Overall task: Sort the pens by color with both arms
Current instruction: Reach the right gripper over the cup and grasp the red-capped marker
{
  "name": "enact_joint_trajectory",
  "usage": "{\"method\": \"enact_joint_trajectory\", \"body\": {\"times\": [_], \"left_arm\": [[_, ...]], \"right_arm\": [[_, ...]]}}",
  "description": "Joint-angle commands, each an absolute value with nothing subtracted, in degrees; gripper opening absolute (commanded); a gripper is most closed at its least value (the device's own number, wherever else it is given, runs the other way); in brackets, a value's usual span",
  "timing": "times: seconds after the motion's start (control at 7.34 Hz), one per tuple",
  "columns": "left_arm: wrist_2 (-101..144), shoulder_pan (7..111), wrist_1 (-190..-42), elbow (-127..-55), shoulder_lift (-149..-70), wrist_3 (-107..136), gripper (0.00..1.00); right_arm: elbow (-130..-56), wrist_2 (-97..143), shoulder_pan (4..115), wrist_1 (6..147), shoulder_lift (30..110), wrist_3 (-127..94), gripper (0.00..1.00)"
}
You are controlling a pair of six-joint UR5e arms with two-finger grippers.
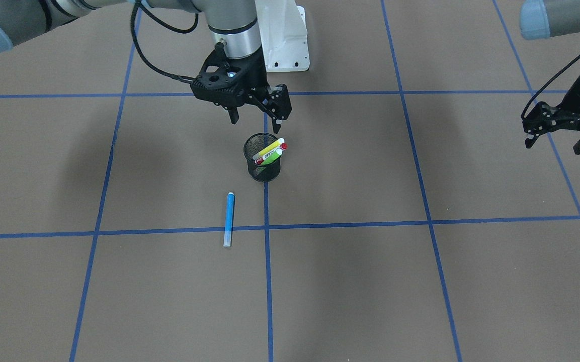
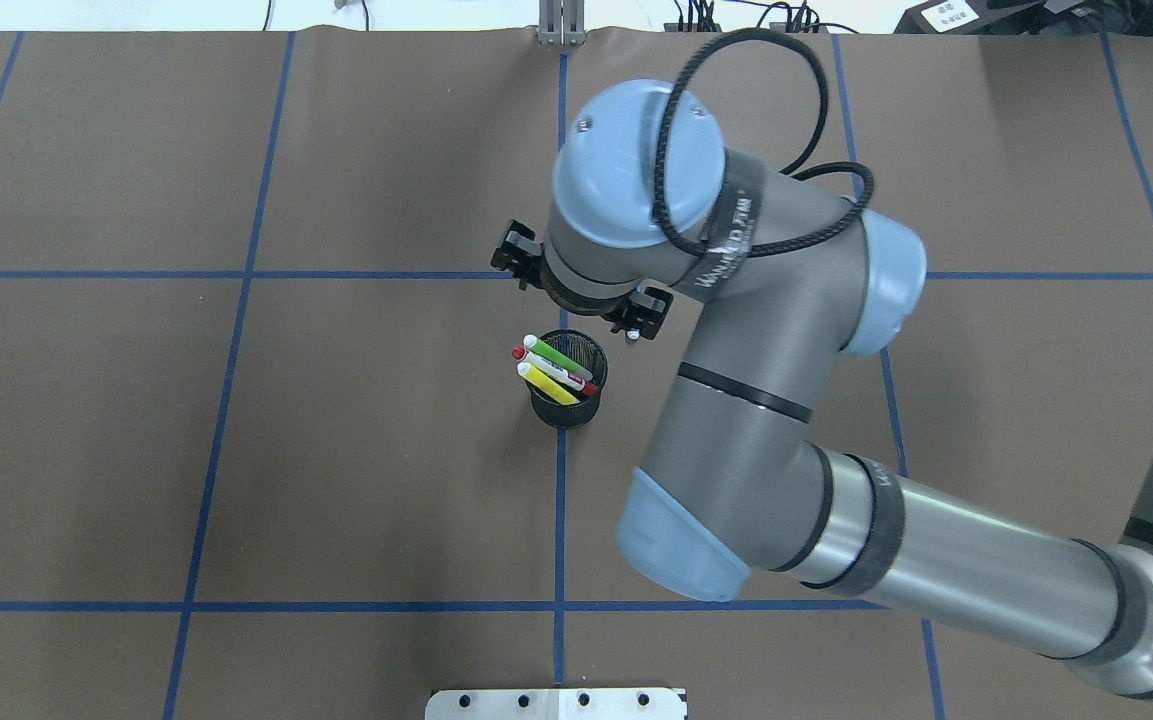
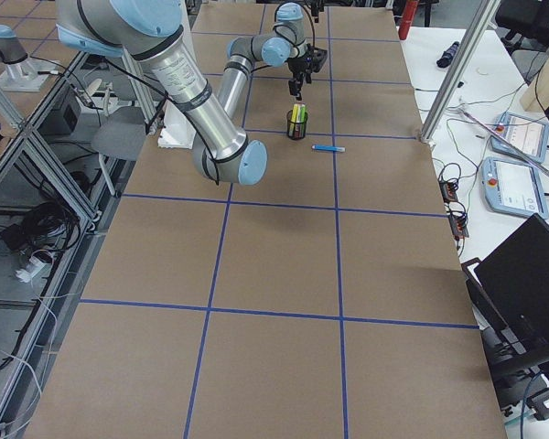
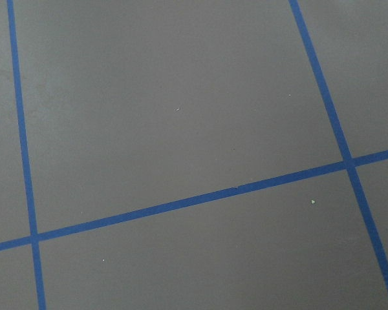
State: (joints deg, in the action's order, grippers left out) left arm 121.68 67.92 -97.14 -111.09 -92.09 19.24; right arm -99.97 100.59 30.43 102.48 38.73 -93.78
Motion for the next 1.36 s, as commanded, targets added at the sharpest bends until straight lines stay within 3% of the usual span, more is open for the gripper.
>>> {"method": "enact_joint_trajectory", "body": {"times": [0.0,0.14,0.27,1.23], "left_arm": [[123.9,69.8,-97.1,-110.2,-91.8,17.0,0.99],[124.0,69.8,-97.1,-110.3,-91.8,17.0,0.99],[124.0,69.8,-97.2,-110.7,-91.2,17.2,0.99],[124.0,69.9,-97.2,-111.1,-91.1,18.0,0.99]], "right_arm": [[-88.5,100.0,28.6,105.4,30.0,-93.7,0.79],[-86.8,99.8,27.5,105.3,29.5,-93.4,0.67],[-82.7,99.8,27.3,105.2,27.2,-92.9,0.63],[-80.0,99.9,26.6,110.0,26.4,-88.5,0.57]]}}
